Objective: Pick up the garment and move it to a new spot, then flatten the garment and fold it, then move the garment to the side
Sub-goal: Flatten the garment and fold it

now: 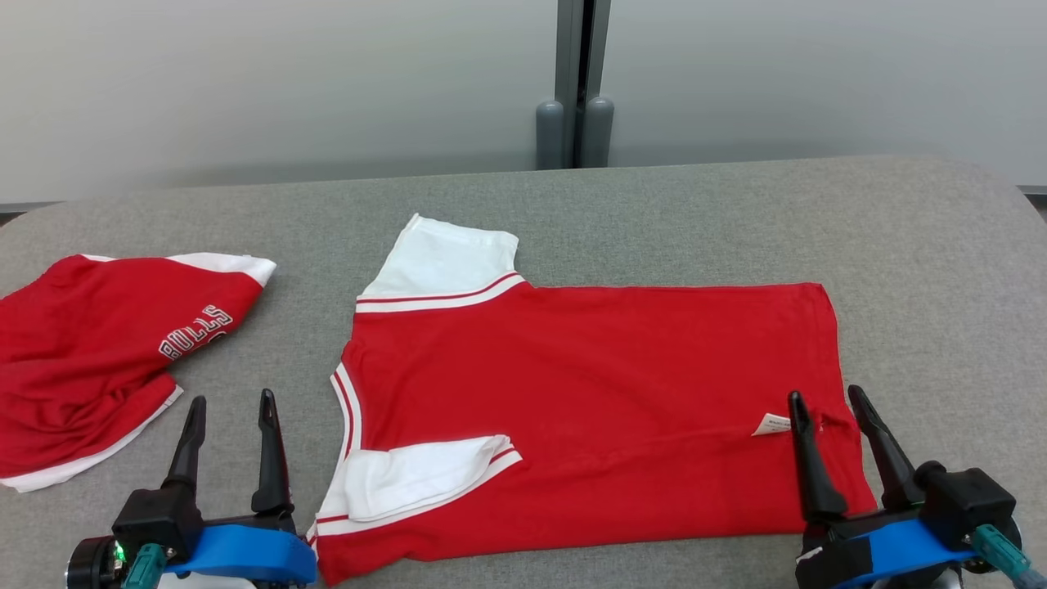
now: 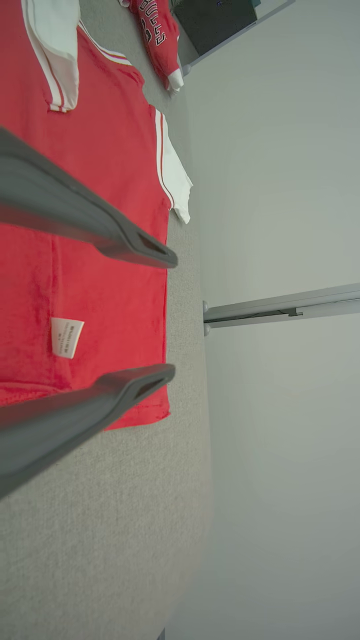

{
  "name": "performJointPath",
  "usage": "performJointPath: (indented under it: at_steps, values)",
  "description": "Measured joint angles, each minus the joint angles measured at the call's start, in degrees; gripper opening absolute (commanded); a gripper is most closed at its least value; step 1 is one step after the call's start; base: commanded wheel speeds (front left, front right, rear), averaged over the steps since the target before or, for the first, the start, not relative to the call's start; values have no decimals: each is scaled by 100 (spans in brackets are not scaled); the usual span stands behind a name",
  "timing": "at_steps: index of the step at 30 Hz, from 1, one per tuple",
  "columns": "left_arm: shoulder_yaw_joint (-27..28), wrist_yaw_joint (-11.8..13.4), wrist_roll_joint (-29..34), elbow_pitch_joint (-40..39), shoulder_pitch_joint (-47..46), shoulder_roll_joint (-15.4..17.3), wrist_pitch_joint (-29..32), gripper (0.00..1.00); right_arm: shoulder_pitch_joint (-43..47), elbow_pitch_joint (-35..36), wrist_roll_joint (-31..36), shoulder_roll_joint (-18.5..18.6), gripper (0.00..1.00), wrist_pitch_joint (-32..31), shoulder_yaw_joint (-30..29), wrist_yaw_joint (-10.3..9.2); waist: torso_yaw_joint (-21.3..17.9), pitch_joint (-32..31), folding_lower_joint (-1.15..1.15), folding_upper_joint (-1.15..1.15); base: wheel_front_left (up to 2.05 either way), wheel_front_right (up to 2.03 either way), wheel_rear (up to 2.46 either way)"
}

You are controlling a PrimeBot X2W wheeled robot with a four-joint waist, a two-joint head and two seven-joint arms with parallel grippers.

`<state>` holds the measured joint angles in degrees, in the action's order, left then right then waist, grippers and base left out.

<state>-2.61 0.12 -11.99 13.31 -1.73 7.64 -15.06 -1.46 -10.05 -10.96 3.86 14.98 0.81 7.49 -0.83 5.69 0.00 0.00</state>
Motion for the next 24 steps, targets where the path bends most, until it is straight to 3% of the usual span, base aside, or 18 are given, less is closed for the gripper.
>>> performJointPath:
  at_steps: [16,24]
  values:
    - [162,-169,99,288,-42,-57,0,100,13,-258,81,-47,100,0,23,0,-8,10,0,1,0,0,0]
    - [81,-472,60,617,-1232,246,79,100,-884,-594,147,281,100,-92,-144,0,-168,315,0,1,0,0,0]
